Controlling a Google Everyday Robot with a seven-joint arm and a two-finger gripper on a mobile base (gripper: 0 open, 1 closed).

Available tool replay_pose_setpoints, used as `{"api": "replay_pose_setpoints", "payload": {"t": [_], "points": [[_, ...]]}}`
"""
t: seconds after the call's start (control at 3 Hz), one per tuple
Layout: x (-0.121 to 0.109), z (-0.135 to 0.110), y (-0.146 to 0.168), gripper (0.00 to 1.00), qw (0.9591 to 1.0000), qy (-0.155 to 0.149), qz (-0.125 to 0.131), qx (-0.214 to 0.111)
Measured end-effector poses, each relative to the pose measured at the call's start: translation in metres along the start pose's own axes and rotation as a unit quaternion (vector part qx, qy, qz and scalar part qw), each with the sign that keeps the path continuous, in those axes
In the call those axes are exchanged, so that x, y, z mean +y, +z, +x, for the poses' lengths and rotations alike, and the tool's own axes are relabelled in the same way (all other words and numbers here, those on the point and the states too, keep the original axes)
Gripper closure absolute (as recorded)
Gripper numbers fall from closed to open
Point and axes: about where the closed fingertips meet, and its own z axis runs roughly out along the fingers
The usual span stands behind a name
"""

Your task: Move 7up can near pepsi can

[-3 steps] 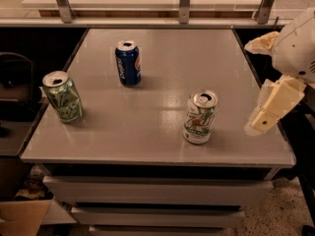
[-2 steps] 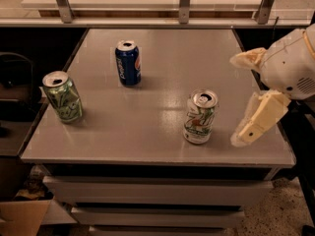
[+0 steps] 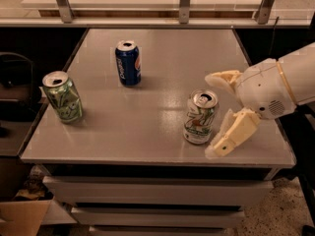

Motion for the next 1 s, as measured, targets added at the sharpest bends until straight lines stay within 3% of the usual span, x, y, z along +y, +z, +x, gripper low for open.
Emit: {"api": "replay_pose_setpoints", "payload": {"t": [0.33, 1.0], "points": [[-0.004, -0.002, 0.022, 0.0, 0.9994, 0.007, -0.012, -0.033], [-0.014, -0.001, 0.045, 0.4, 0.9979, 0.01, -0.023, -0.06]]}}
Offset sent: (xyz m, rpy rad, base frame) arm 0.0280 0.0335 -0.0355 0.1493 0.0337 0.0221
